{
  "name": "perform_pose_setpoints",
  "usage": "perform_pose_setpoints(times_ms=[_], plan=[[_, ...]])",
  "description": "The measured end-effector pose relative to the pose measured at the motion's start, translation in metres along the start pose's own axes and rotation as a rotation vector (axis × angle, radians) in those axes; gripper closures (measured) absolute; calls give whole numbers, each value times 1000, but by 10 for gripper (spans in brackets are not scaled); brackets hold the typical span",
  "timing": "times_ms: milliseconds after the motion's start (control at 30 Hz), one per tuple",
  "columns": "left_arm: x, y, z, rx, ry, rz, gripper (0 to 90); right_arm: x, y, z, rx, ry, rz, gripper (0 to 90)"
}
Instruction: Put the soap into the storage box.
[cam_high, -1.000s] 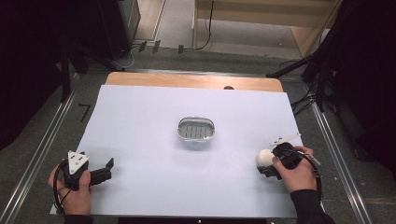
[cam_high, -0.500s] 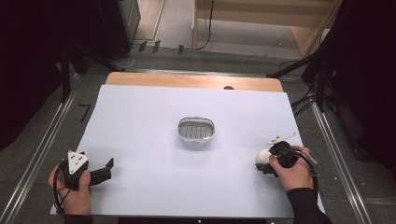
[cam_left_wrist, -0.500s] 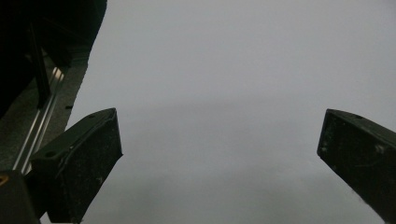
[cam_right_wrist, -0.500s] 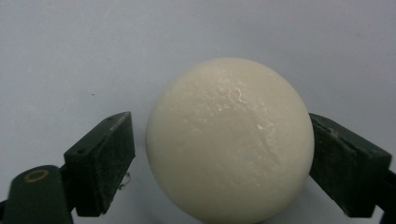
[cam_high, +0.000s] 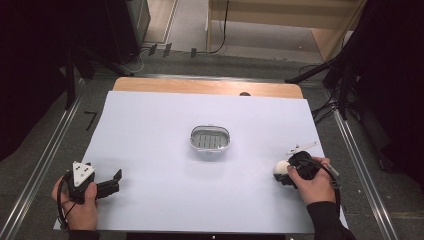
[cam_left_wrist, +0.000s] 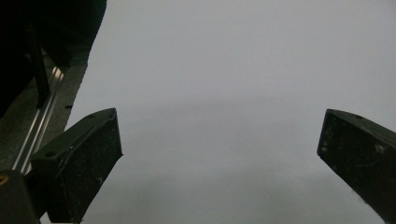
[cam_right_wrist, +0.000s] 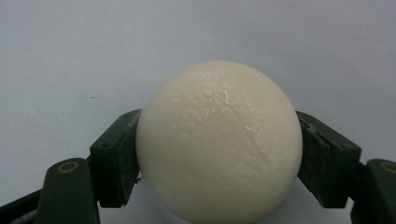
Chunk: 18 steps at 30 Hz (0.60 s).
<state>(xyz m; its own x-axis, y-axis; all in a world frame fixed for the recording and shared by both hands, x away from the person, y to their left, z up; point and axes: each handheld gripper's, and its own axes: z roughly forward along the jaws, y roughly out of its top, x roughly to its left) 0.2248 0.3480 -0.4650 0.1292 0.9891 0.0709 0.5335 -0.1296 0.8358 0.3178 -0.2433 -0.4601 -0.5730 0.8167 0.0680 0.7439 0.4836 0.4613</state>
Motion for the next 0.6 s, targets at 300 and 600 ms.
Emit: perform_pose_setpoints(times_ms=[300,600], plan=[[0,0,0,-3,0,-1,2,-1,0,0,-5,2,3,247],[0,0,0,-1,1,-1,2,-2,-1,-4,-18,-8,-4,248]])
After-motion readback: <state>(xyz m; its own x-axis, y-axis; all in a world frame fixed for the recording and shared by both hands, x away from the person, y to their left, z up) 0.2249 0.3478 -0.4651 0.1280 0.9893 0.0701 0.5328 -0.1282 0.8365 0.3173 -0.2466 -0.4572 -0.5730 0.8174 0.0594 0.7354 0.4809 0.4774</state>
